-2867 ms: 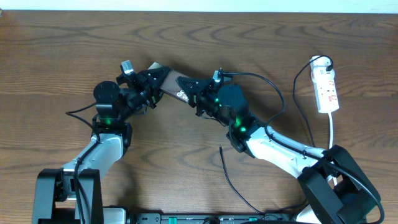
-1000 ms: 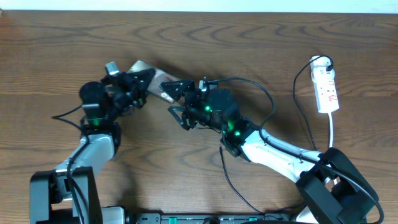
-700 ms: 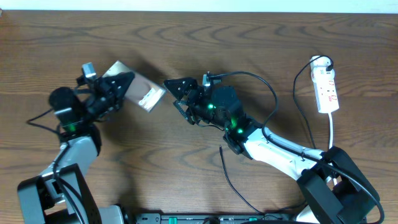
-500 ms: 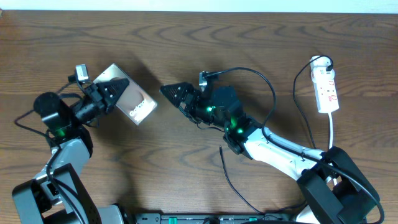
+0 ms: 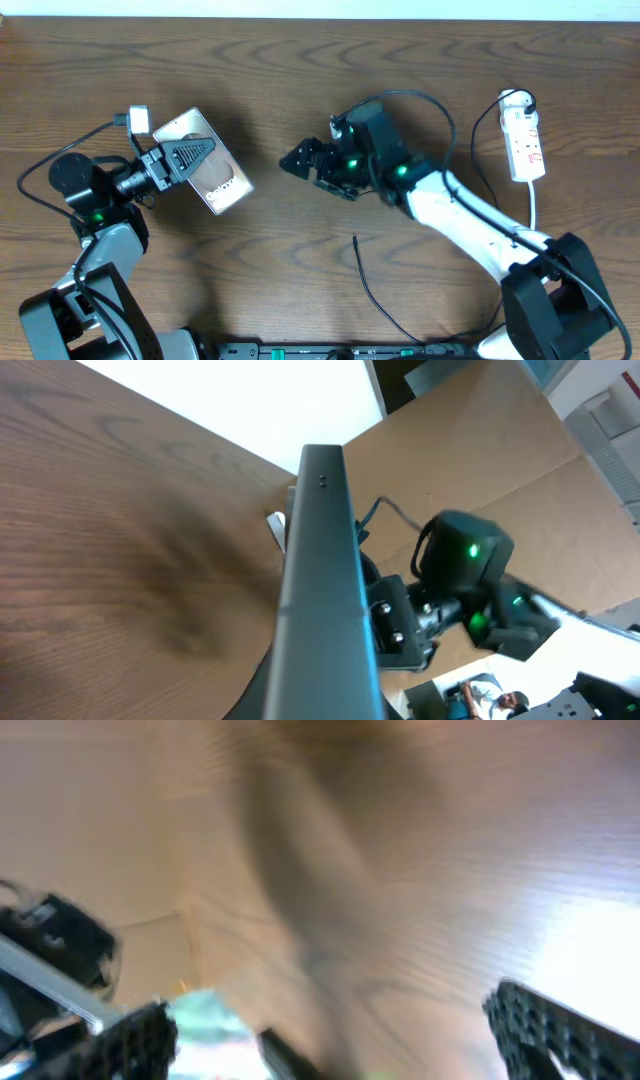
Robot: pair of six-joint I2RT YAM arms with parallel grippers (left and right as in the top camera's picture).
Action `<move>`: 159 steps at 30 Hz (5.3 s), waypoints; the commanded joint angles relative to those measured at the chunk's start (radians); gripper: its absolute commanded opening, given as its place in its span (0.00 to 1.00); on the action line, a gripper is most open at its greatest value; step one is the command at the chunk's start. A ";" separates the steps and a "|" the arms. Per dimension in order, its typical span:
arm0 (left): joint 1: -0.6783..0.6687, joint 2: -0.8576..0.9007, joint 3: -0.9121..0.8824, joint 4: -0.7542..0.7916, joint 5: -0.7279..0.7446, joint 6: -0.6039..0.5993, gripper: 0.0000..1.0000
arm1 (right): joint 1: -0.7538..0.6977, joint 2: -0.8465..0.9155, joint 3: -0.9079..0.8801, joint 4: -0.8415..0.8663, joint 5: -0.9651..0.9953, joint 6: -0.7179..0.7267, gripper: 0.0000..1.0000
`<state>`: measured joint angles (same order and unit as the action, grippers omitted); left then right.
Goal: Plug charger to phone and switch on socket
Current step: 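Lower the right gripper and grasp the black cable plug on the table, then lift the plug with the right gripper toward the phone's bottom edge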
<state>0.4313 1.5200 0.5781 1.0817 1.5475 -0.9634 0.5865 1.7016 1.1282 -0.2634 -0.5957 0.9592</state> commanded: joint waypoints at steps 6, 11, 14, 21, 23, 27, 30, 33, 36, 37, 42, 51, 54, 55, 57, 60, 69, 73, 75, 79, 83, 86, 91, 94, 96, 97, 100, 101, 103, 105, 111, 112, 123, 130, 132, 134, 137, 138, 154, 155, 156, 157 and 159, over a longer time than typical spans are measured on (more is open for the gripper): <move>0.004 -0.011 0.015 0.013 0.026 0.028 0.08 | 0.013 -0.004 0.119 -0.467 0.102 -0.286 0.99; 0.004 -0.011 0.015 0.011 0.026 0.027 0.07 | 0.033 -0.004 0.114 -0.607 0.222 -0.295 0.99; 0.004 -0.011 0.015 0.008 0.026 0.027 0.08 | 0.037 -0.003 0.113 -0.636 0.263 -0.290 0.99; 0.004 -0.011 0.015 -0.022 0.026 0.028 0.08 | 0.044 0.020 0.112 -0.787 0.386 -0.178 0.99; 0.004 -0.011 0.015 -0.022 0.026 0.028 0.07 | 0.044 0.035 0.112 -0.811 0.378 -0.179 0.99; 0.004 -0.011 0.015 -0.022 0.026 0.028 0.07 | 0.059 0.079 0.112 -0.852 0.376 -0.179 0.99; 0.004 -0.011 0.015 -0.022 0.026 0.028 0.07 | 0.089 0.121 0.112 -0.853 0.364 -0.182 0.99; 0.004 -0.011 0.015 -0.022 0.026 0.028 0.08 | 0.109 0.159 0.112 -0.839 0.360 -0.182 0.99; 0.004 -0.011 0.015 -0.022 0.026 0.028 0.07 | 0.108 0.181 0.112 -0.837 0.358 -0.182 0.99; 0.004 -0.011 0.015 -0.022 0.026 0.028 0.07 | 0.107 0.185 0.112 -0.837 0.358 -0.182 0.99; 0.004 -0.011 0.015 -0.023 0.026 0.028 0.07 | 0.109 0.216 0.112 -0.824 0.359 -0.182 0.89; 0.004 -0.011 0.015 -0.025 0.025 0.028 0.08 | 0.114 0.294 0.112 -0.770 0.357 -0.202 0.89; 0.004 -0.011 0.015 -0.025 0.026 0.028 0.08 | 0.114 0.301 0.112 -0.744 0.357 -0.216 0.89; 0.004 -0.011 0.015 -0.025 0.026 0.028 0.08 | 0.115 0.302 0.112 -0.738 0.358 -0.216 0.87; 0.004 -0.011 0.015 -0.026 0.026 0.028 0.07 | 0.114 0.302 0.112 -0.735 0.358 -0.216 0.80; 0.004 -0.011 0.015 -0.026 0.026 0.028 0.07 | 0.113 0.302 0.112 -0.731 0.358 -0.216 0.63; 0.004 -0.011 0.015 -0.026 0.026 0.028 0.08 | 0.111 0.302 0.112 -0.731 0.358 -0.216 0.21; 0.004 -0.011 0.015 -0.026 0.026 0.028 0.07 | 0.111 0.302 0.112 -0.730 0.358 -0.216 0.17; 0.004 -0.011 0.015 -0.026 0.026 0.028 0.07 | 0.109 0.302 0.112 -0.730 0.362 -0.216 0.12; 0.004 -0.011 0.015 -0.026 0.026 0.028 0.08 | 0.109 0.302 0.112 -0.724 0.369 -0.216 0.01; 0.004 -0.011 0.015 -0.026 0.026 0.028 0.08 | 0.103 0.302 0.112 -0.723 0.369 -0.216 0.01; 0.004 -0.011 0.015 -0.026 0.026 0.028 0.07 | 0.093 0.302 0.113 -0.723 0.340 -0.233 0.01; 0.004 -0.011 0.015 -0.026 0.026 0.027 0.07 | 0.058 0.301 0.119 -0.681 0.198 -0.345 0.01; 0.004 -0.011 0.015 -0.026 0.026 0.027 0.07 | 0.028 0.301 0.134 -0.652 0.065 -0.460 0.01; 0.004 -0.011 0.015 -0.026 0.026 0.027 0.07 | 0.002 0.301 0.155 -0.639 -0.052 -0.567 0.01; 0.004 -0.011 0.015 -0.026 0.026 0.027 0.07 | -0.008 0.301 0.164 -0.636 -0.101 -0.612 0.01; 0.004 -0.011 0.015 -0.026 0.026 0.028 0.08 | -0.043 0.301 0.206 -0.632 -0.303 -0.830 0.01; 0.004 -0.011 0.015 -0.026 0.026 0.028 0.07 | -0.052 0.301 0.219 -0.631 -0.343 -0.889 0.01; 0.004 -0.011 0.015 -0.026 0.026 0.028 0.08 | -0.064 0.301 0.235 -0.608 -0.378 -0.966 0.04; 0.004 -0.011 0.015 -0.026 0.026 0.028 0.07 | -0.064 0.301 0.239 -0.555 -0.383 -0.968 0.05; 0.004 -0.011 0.015 -0.026 0.026 0.028 0.07 | -0.061 0.301 0.239 -0.465 -0.552 -1.129 0.05; 0.004 -0.011 0.015 -0.026 0.026 0.028 0.07 | -0.058 0.301 0.239 -0.462 -0.636 -1.218 0.06; 0.004 -0.011 0.015 -0.026 0.026 0.027 0.07 | -0.013 0.302 0.236 -0.454 -0.851 -1.591 0.09; 0.004 -0.011 0.015 -0.026 0.026 0.028 0.08 | 0.026 0.303 0.231 -0.415 -0.913 -1.690 0.04; 0.004 -0.011 0.015 -0.026 0.026 0.028 0.08 | 0.029 0.309 0.231 -0.401 -0.940 -1.690 0.02; 0.004 -0.011 0.015 -0.026 0.026 0.028 0.08 | 0.029 0.316 0.231 -0.398 -0.960 -1.690 0.02; 0.004 -0.011 0.015 -0.026 0.026 0.028 0.08 | 0.029 0.333 0.231 -0.399 -0.964 -1.689 0.02; 0.004 -0.011 0.015 -0.026 0.026 0.027 0.08 | 0.029 0.341 0.231 -0.400 -0.964 -1.683 0.02; 0.004 -0.011 0.015 -0.026 0.023 0.028 0.07 | 0.030 0.361 0.231 -0.398 -0.964 -1.566 0.01; 0.004 -0.011 0.015 -0.026 0.023 0.027 0.07 | 0.031 0.361 0.231 -0.398 -0.964 -1.566 0.01; 0.004 -0.011 0.015 -0.026 0.018 0.027 0.07 | 0.032 0.361 0.231 -0.398 -0.964 -1.566 0.01; 0.004 -0.011 0.015 -0.026 0.012 0.025 0.08 | 0.033 0.361 0.231 -0.398 -0.964 -1.566 0.02; 0.004 -0.011 0.015 -0.026 0.006 0.023 0.07 | 0.037 0.361 0.231 -0.397 -0.964 -1.566 0.02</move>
<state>0.4313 1.5200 0.5781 1.0500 1.5497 -0.9451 0.6125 2.0609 1.3514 -0.6609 -1.5280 -0.6144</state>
